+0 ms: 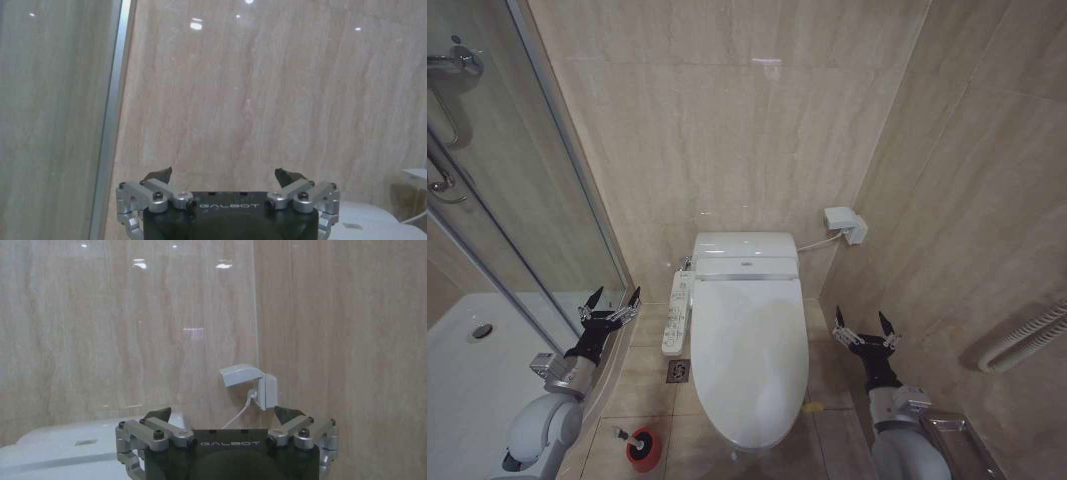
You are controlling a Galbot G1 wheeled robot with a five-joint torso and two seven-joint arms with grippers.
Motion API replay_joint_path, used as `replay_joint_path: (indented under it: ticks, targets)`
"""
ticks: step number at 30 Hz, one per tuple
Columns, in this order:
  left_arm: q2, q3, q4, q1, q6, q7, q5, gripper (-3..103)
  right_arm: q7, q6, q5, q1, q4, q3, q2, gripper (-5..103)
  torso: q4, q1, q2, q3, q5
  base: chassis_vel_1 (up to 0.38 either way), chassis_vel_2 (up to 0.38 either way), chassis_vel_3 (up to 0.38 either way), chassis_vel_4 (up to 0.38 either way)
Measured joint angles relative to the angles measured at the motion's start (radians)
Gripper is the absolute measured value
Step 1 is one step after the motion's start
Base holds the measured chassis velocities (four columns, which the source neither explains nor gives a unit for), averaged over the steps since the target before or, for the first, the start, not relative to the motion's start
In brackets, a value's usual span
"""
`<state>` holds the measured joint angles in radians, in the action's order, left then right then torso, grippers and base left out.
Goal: Open the toilet lid, clean the toilet bowl with a toilet brush, close the toilet lid, and flush.
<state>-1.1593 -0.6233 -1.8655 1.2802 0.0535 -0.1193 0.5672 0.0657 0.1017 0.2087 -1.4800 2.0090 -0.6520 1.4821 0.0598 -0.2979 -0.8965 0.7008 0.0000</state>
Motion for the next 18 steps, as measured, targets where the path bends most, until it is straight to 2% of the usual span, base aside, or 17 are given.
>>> replay_joint_path:
  ticks: [7, 18]
  targets:
    - [-0.002, 0.002, 0.002, -0.002, 0.0, -0.005, -0.001, 100, 0.0, 0.0, 0.0, 0.001, 0.0, 0.0, 0.0, 100, 0.0001, -0.002, 0.0, 0.001, 0.0, -0.118, 0.117, 0.132, -0.116]
    - [-0.01, 0.017, 0.0, -0.005, 0.0, -0.006, -0.007, 100, 0.0, 0.0, 0.0, 0.0, 0.0, 0.0, 0.0, 100, 0.0001, 0.0, 0.0, 0.0, 0.0001, -0.029, 0.026, 0.023, -0.017]
